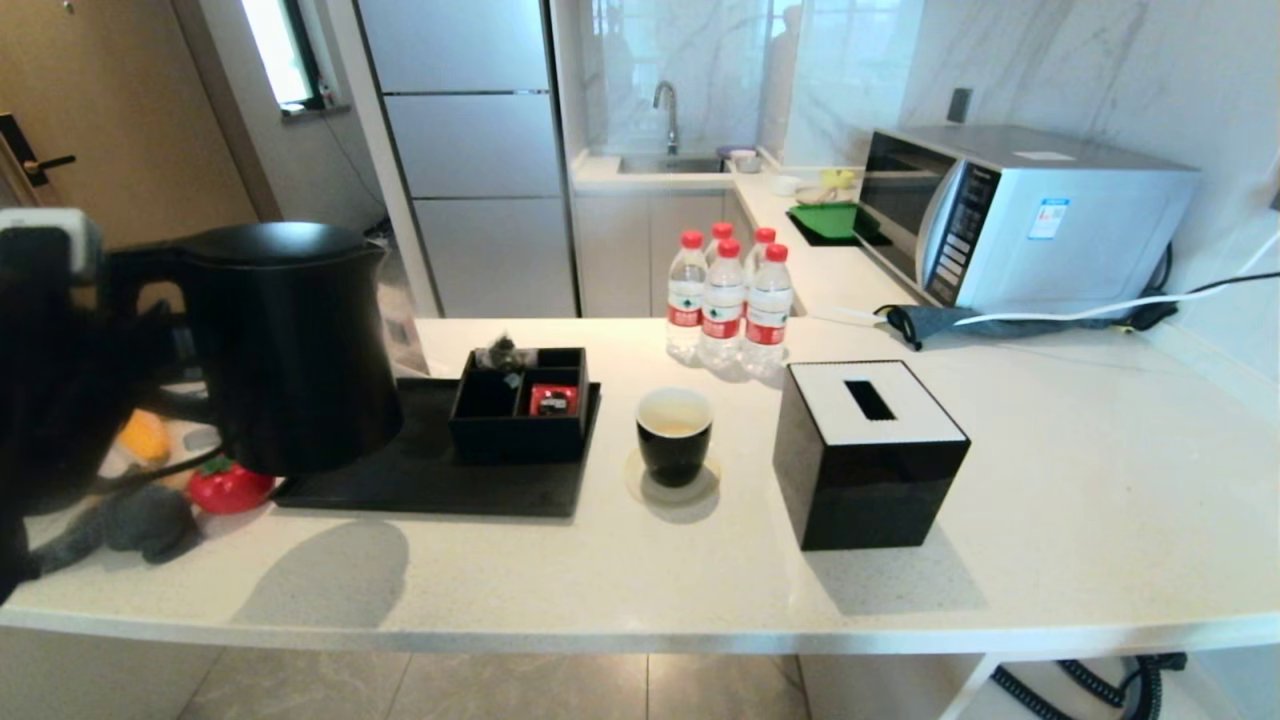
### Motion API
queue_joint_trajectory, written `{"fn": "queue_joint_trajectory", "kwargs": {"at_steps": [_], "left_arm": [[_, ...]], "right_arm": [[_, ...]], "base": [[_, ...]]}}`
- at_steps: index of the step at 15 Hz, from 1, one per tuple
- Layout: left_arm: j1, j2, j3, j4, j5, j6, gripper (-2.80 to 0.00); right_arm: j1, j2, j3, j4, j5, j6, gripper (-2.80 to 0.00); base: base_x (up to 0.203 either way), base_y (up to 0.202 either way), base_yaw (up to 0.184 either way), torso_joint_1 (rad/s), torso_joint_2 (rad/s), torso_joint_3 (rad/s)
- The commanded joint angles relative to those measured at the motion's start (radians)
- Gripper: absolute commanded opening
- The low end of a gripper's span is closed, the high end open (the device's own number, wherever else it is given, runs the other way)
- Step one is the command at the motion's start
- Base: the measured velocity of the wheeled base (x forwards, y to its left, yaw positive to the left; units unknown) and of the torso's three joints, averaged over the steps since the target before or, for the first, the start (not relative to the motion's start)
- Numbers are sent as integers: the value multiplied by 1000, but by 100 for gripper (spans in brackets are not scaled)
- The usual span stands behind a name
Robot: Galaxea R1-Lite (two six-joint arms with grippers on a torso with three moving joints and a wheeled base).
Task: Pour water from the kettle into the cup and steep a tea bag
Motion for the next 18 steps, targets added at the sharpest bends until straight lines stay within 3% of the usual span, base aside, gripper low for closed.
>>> {"fn": "queue_joint_trajectory", "kwargs": {"at_steps": [1, 8, 13, 18], "left_arm": [[26, 65, 40, -89, -15, -9, -280], [70, 336, 115, -510, -28, -30, -280], [126, 453, 101, -548, -83, -57, -280], [154, 542, -16, -548, -97, -58, -280]], "right_arm": [[0, 1, 0, 0, 0, -1, -280], [0, 1, 0, 0, 0, 1, -280], [0, 1, 0, 0, 0, -1, -280], [0, 1, 0, 0, 0, 0, -280]], "base": [[0, 0, 0, 0, 0, 0], [0, 0, 0, 0, 0, 0], [0, 0, 0, 0, 0, 0], [0, 0, 0, 0, 0, 0]]}}
